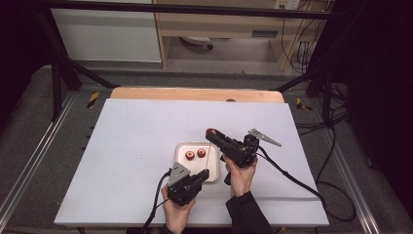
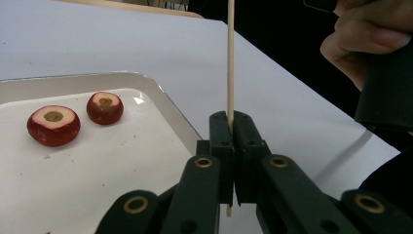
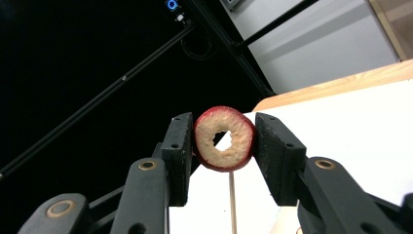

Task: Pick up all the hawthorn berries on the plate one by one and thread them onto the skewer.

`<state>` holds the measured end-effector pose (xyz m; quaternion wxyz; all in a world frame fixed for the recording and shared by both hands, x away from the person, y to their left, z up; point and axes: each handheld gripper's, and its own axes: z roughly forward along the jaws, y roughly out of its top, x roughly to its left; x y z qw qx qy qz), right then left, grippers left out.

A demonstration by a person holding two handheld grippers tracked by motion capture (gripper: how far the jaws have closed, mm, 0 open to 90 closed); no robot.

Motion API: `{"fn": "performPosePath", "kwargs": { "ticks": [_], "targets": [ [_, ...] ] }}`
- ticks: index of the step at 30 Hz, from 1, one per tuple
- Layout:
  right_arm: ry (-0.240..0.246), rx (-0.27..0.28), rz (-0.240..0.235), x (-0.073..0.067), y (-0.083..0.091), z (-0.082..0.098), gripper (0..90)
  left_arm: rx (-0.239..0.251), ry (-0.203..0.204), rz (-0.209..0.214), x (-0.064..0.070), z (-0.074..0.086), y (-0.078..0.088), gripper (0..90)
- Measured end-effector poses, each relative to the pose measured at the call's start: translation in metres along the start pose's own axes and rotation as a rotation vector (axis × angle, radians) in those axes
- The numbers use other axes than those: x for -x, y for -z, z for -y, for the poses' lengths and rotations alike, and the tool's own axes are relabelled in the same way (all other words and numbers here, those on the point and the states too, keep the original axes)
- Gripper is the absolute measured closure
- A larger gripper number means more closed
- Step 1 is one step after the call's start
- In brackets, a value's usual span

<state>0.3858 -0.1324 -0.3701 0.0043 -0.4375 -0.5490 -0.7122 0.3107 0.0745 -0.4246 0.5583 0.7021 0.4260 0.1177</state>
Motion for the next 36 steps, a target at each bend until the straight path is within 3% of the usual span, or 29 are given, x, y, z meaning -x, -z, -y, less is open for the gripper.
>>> {"fn": "performPosePath", "kwargs": {
  "ticks": [5,9,13,22,31,36],
  "targets": [
    [0.014,0.008,0.003,-0.001,0.0,0.003,60.0,-0.001,0.004,-0.007,0.001,0.001,-0.001,88.6],
    [0.013,0.018,0.005,-0.002,0.001,0.003,60.0,0.026,-0.002,-0.025,0.001,0.001,0.001,88.7],
    [-0.023,0.023,0.003,-0.002,0.001,0.001,60.0,0.042,-0.017,-0.037,0.005,0.003,0.001,88.6],
    [-0.099,0.021,0.014,-0.002,-0.003,0.011,60.0,0.057,-0.001,-0.071,0.01,0.005,-0.002,88.6],
    [-0.082,-0.018,0.011,-0.002,-0.005,0.023,60.0,0.052,0.048,-0.063,0.001,-0.001,-0.002,88.7],
    [-0.034,-0.044,0.016,-0.003,-0.002,0.029,60.1,0.036,0.048,-0.055,-0.001,0.0,-0.003,88.7]
  ]
}}
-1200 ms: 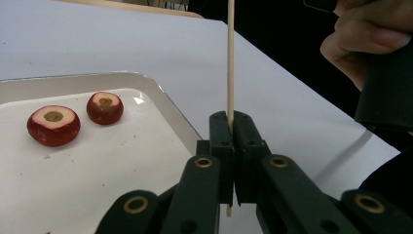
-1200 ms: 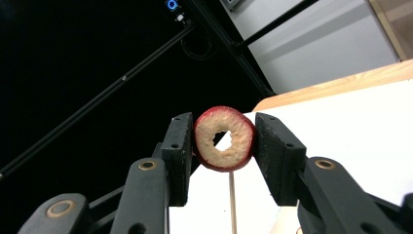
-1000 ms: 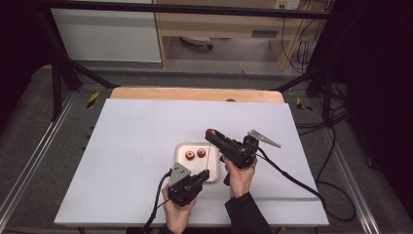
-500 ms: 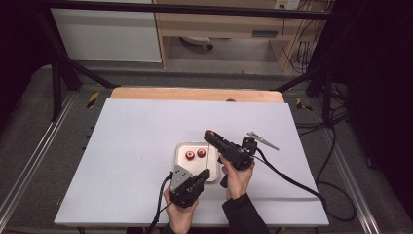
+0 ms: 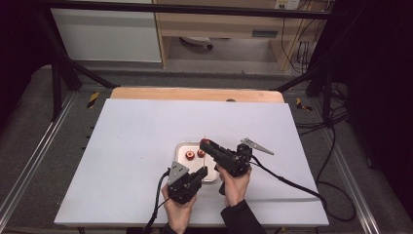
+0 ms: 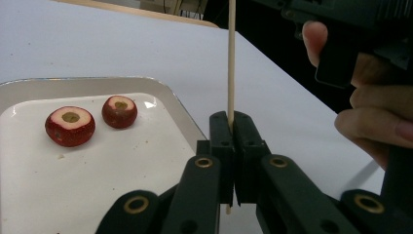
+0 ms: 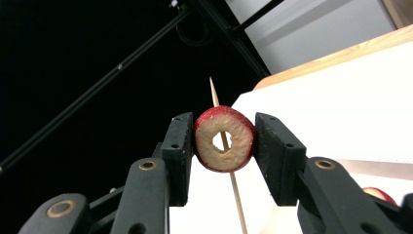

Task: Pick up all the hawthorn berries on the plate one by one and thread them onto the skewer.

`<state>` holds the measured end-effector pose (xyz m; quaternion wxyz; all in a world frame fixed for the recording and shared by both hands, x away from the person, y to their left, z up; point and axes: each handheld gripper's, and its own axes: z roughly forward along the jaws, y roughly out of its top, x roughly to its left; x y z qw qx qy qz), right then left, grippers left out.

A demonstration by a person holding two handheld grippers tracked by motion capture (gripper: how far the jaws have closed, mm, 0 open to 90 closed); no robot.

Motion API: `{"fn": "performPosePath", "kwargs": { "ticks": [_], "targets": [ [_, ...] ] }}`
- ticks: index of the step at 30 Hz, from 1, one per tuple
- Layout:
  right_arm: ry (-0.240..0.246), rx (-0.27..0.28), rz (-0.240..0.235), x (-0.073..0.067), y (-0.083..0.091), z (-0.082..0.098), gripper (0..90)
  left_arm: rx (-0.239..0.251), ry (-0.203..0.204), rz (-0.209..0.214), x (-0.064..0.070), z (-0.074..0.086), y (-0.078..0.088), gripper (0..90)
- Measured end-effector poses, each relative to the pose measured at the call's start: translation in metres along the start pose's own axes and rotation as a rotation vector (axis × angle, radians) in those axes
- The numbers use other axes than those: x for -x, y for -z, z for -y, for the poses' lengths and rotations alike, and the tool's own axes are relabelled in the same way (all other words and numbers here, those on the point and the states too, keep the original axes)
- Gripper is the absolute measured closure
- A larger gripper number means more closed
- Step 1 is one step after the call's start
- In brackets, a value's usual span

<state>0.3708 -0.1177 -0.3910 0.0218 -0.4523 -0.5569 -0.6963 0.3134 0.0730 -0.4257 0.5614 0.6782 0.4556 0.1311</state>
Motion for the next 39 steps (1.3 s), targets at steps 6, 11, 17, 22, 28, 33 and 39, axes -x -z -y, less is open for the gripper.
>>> {"fn": "performPosePath", "kwargs": {
  "ticks": [6,11,17,22,28,33,39],
  "targets": [
    [-0.008,-0.065,-0.003,0.003,0.001,0.009,60.1,0.001,-0.003,0.001,-0.005,-0.005,0.002,88.8],
    [0.016,-0.108,0.005,0.004,0.002,0.015,60.1,-0.004,-0.006,0.006,-0.007,-0.008,0.002,88.9],
    [0.018,-0.137,0.007,0.005,0.004,0.02,60.1,-0.012,-0.019,0.01,-0.009,-0.01,0.003,88.9],
    [0.03,-0.149,0.006,0.005,0.004,0.021,60.0,-0.016,-0.031,0.015,-0.011,-0.01,0.003,88.8],
    [0.046,-0.162,0.01,0.006,0.004,0.021,60.0,-0.029,-0.045,0.02,-0.012,-0.009,0.001,88.8],
    [0.051,-0.173,0.014,0.006,0.004,0.021,60.0,-0.03,-0.05,0.025,-0.014,-0.008,0.001,88.8],
    [0.052,-0.192,0.007,0.007,0.003,0.023,59.6,-0.03,-0.06,0.027,-0.016,-0.009,0.003,88.8]
  ]
}}
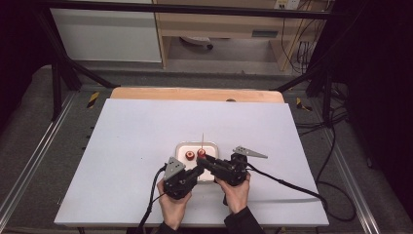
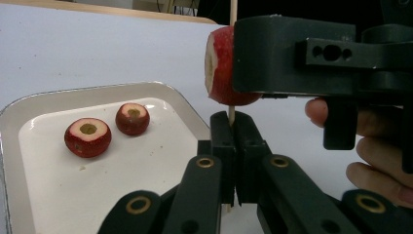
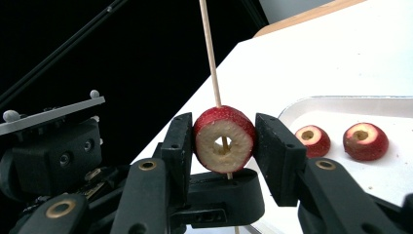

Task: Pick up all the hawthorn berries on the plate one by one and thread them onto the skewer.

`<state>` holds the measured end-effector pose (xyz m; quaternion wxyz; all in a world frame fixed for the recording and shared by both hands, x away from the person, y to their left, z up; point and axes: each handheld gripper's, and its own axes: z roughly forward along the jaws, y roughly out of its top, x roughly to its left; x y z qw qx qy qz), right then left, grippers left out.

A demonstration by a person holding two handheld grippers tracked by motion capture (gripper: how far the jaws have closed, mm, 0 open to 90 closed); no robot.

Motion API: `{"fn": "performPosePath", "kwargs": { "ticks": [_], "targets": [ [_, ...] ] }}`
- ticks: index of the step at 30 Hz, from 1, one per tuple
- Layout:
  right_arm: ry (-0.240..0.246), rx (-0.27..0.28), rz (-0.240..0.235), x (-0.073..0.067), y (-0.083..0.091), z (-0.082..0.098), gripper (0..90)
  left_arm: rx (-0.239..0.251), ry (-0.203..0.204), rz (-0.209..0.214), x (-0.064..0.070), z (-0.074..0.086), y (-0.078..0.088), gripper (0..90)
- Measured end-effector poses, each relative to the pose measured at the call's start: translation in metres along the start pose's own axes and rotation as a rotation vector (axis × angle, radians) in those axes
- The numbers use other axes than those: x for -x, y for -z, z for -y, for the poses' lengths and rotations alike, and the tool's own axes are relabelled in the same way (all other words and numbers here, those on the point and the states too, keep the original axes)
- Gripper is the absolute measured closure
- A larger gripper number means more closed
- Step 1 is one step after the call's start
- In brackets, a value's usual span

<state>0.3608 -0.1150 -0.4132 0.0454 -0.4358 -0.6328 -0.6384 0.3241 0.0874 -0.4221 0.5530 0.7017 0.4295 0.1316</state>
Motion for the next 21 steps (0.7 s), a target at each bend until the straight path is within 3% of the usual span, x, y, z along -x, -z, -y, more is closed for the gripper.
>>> {"fn": "performPosePath", "kwargs": {
  "ticks": [4,6,7,9,11,12,14,15,21],
  "targets": [
    [0.05,-0.009,0.002,0.002,0.002,-0.004,44.0,0.003,-0.003,-0.006,-0.005,0.0,0.005,88.7],
    [0.072,-0.01,0.011,0.002,0.004,-0.007,41.0,-0.001,-0.013,-0.011,-0.009,0.0,0.008,88.7],
    [0.101,-0.029,0.032,0.003,0.006,-0.012,35.4,-0.007,-0.016,-0.012,-0.011,0.001,0.01,88.7],
    [0.11,-0.04,0.04,0.005,0.007,-0.014,32.2,-0.018,-0.031,-0.024,-0.016,0.002,0.014,88.7],
    [0.127,-0.071,0.056,0.008,0.007,-0.018,26.5,-0.03,-0.05,-0.032,-0.02,0.004,0.017,88.6],
    [0.155,-0.121,0.077,0.012,0.007,-0.021,22.1,-0.034,-0.06,-0.036,-0.022,0.005,0.019,88.6],
    [0.192,-0.154,0.098,0.015,0.008,-0.024,18.4,-0.046,-0.073,-0.039,-0.025,0.006,0.023,88.5],
    [0.192,-0.154,0.098,0.015,0.008,-0.024,18.4,-0.047,-0.074,-0.041,-0.027,0.007,0.025,88.5],
    [0.296,-0.275,0.127,0.024,0.01,-0.032,12.1,-0.063,-0.097,-0.058,-0.037,0.01,0.038,88.5]
  ]
}}
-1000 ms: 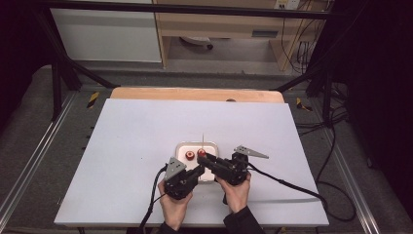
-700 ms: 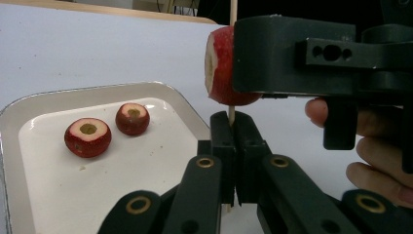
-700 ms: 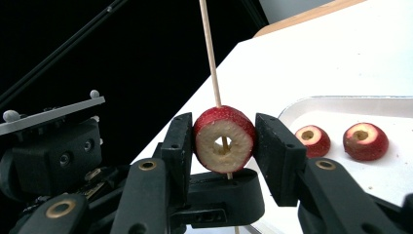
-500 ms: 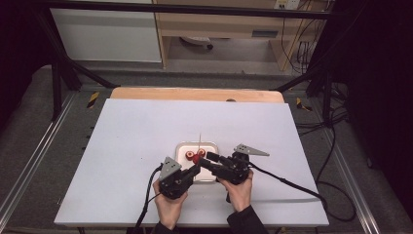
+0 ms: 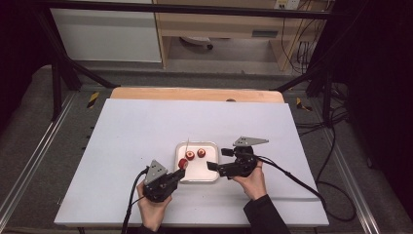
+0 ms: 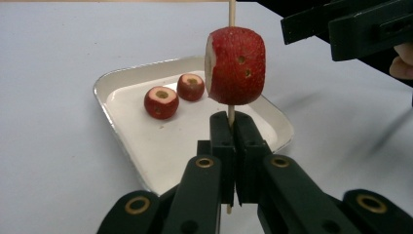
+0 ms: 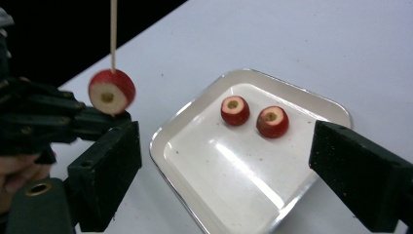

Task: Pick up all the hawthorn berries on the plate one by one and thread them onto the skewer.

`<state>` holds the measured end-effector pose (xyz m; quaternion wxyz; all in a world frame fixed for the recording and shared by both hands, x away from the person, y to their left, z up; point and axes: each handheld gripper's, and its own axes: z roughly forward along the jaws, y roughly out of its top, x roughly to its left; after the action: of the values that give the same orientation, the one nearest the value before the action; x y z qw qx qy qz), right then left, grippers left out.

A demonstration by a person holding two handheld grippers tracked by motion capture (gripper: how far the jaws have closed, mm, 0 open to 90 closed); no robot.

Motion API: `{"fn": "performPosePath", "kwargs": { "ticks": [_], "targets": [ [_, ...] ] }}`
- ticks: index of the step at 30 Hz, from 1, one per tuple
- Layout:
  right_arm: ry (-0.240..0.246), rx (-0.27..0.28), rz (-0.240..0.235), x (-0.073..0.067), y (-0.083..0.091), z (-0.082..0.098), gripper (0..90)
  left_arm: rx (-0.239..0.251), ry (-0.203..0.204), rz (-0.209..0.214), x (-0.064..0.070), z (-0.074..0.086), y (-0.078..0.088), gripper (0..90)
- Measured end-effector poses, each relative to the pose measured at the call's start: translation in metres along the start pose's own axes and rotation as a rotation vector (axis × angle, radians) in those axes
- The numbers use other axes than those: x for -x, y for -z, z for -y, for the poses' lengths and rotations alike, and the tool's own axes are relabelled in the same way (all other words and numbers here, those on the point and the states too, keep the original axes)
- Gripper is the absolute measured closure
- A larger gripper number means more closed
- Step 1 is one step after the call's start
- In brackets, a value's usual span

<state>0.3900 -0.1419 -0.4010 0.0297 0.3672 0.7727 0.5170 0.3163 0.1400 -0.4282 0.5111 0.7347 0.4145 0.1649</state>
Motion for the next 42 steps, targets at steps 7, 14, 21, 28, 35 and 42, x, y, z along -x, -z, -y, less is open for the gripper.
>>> {"fn": "performPosePath", "kwargs": {
  "ticks": [7,14,21,28,35,42],
  "targets": [
    [0.172,-0.169,0.043,0.007,-0.001,-0.009,8.8,-0.01,-0.024,0.003,-0.008,0.004,0.008,88.4],
    [0.253,-0.289,0.079,0.006,-0.014,-0.021,6.2,-0.039,-0.024,0.0,-0.015,0.01,0.011,88.4],
    [0.298,-0.356,0.103,0.006,-0.028,-0.034,5.3,-0.049,-0.031,0.0,-0.019,0.013,0.013,88.4],
    [0.327,-0.425,0.121,0.008,-0.044,-0.047,5.3,-0.061,-0.035,0.0,-0.022,0.014,0.015,88.4],
    [0.335,-0.46,0.14,0.014,-0.06,-0.059,7.3,-0.064,-0.025,0.002,-0.025,0.016,0.015,88.4],
    [0.327,-0.493,0.128,0.017,-0.077,-0.064,15.8,-0.068,-0.022,0.0,-0.027,0.017,0.017,88.3]
  ]
}}
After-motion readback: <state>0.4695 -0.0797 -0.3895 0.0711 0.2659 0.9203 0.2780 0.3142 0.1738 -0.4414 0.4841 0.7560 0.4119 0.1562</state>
